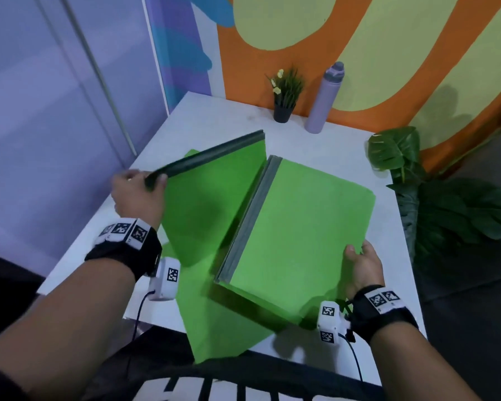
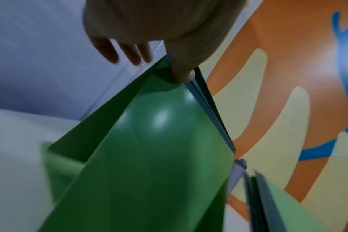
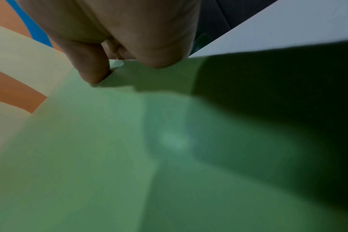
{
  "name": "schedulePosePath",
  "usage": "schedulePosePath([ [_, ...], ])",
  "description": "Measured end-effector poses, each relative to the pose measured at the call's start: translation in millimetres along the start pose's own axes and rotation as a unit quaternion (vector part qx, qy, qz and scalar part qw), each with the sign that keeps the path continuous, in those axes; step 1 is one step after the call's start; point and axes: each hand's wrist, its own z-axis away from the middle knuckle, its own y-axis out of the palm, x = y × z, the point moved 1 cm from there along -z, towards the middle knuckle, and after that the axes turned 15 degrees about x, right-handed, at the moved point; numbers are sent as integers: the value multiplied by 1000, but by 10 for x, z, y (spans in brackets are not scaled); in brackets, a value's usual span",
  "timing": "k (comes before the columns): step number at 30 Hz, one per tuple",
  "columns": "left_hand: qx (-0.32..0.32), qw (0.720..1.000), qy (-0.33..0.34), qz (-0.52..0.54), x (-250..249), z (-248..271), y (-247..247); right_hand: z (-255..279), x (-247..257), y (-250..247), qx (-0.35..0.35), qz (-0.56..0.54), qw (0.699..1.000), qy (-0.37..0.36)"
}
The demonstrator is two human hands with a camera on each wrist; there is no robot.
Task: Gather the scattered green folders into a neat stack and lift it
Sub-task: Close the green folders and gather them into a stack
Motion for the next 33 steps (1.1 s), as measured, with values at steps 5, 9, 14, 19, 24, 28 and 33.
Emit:
schedulePosePath([
  [5,-2,963,83,257,-161,66,-282,65,72,303,47,-4,999,-2],
  [9,166,879,-17,447,131,195,-204,99,118,577,74,-46,996,-2],
  [14,322,805,-79,492,388,693,-27,151,44,705,110,-26,993,24],
  [19,461,752,-137,450,450,981,38,164,43,743,118,52,992,2],
  [24,489,797,-129,330,480,826,79,171,260,886,144,63,982,-105],
  [28,359,876,-125,296,600,630,170,209,255,1196,259,140,951,-95],
  [33,247,929,-140,239,1015,369,10,-57,-53,1046,177,353,918,-47],
])
